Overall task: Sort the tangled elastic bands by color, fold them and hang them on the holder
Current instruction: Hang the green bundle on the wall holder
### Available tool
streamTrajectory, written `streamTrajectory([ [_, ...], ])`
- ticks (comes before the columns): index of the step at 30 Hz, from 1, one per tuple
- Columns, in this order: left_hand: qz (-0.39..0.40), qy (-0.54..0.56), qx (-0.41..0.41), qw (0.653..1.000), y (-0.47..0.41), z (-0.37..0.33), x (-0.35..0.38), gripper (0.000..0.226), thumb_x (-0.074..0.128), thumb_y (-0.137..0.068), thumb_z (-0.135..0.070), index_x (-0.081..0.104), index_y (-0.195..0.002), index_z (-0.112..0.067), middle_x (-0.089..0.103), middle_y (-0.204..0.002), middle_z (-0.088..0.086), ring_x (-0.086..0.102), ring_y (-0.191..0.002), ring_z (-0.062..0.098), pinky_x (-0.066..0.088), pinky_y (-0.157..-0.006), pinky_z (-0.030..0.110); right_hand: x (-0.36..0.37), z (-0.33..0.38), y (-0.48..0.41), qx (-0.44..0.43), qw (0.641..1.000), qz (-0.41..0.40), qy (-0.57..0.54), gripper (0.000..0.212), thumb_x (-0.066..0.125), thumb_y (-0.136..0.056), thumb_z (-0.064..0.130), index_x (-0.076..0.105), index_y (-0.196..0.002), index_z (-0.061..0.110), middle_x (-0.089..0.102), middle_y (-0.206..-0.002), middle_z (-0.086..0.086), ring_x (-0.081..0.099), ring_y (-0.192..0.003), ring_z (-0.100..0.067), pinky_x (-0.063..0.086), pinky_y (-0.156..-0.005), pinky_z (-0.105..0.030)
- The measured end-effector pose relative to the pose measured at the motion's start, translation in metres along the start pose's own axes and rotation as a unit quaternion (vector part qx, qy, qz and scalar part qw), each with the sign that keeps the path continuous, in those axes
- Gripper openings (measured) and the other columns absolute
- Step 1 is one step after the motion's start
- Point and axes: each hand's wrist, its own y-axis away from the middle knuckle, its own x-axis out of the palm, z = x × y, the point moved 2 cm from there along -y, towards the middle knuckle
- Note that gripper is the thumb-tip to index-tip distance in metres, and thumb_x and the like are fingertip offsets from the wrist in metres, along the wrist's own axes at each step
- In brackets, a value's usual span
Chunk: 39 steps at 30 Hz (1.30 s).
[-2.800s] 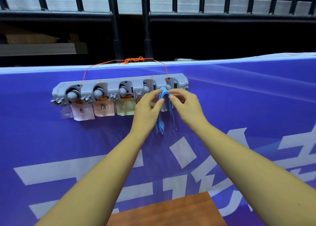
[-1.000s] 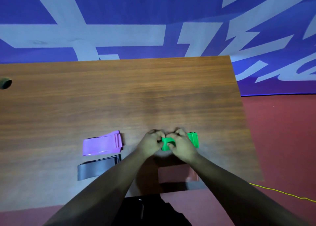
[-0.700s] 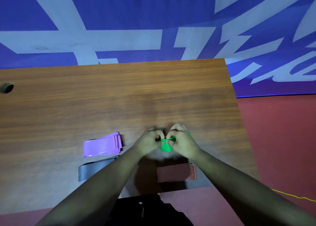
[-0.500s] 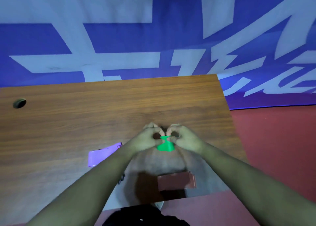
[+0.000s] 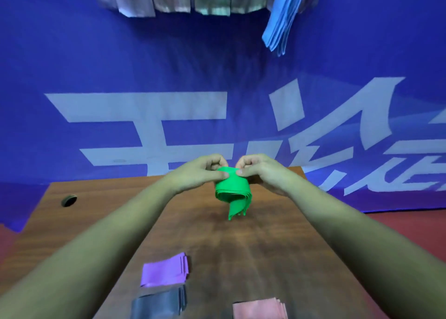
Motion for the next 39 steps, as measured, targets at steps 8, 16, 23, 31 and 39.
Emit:
streamTrajectory([
  [8,-0.043,-0.158,0.113,0.98,0.02,-0.067,-0.043,0.058,0.079,-0.079,-0.022,0.044,-0.124,-0.029,0.058,-0.1,0.008,0.055,-0.081,0.009,0.049,-0.08,0.036,-0.01,0.075,0.01,-0.066,0.997,-0.039,-0.016,0.013,0.068,-0.082,0.01,0.069,-0.092,0.018,0.053,-0.074,-0.017,0.048,-0.061,-0.021,0.034,-0.058,-0.032],
  [16,-0.112,-0.056,0.163,0.979,0.031,-0.126,-0.074,0.044,0.074,-0.074,-0.034,0.054,-0.107,-0.013,0.061,-0.085,-0.001,0.052,-0.081,0.016,0.042,-0.077,0.038,0.009,0.147,0.034,-0.22,0.921,-0.065,0.314,0.064,0.083,-0.071,0.039,0.047,-0.124,0.038,0.053,-0.116,0.007,0.059,-0.103,-0.015,0.054,-0.088,-0.042],
  [23,-0.135,-0.169,0.183,0.959,0.041,-0.171,-0.095,0.033,0.072,-0.078,-0.045,0.055,-0.102,-0.029,0.057,-0.082,-0.006,0.05,-0.071,0.009,0.043,-0.069,0.032,0.005,0.199,0.046,-0.323,0.858,-0.181,0.357,0.024,0.065,-0.08,0.012,0.059,-0.101,0.021,0.062,-0.085,0.008,0.054,-0.073,-0.006,0.042,-0.066,-0.023],
  [31,-0.175,-0.32,0.232,0.902,0.042,-0.215,-0.112,0.036,0.071,-0.082,-0.021,0.045,-0.107,-0.027,0.053,-0.075,-0.002,0.04,-0.059,0.008,0.037,-0.058,0.028,0.002,0.246,0.045,-0.362,0.85,-0.224,0.312,0.011,0.063,-0.081,0.009,0.066,-0.087,0.018,0.067,-0.079,-0.006,0.059,-0.071,-0.023,0.047,-0.067,-0.033],
  [39,-0.209,-0.177,0.242,0.931,0.019,-0.225,-0.145,0.023,0.064,-0.076,-0.037,0.059,-0.097,-0.03,0.067,-0.089,0.005,0.06,-0.085,0.039,0.051,-0.083,0.053,-0.003,0.264,0.021,-0.38,0.834,-0.29,0.275,0.013,0.063,-0.082,0.011,0.067,-0.086,0.022,0.067,-0.076,0.005,0.056,-0.065,-0.01,0.044,-0.064,-0.025],
])
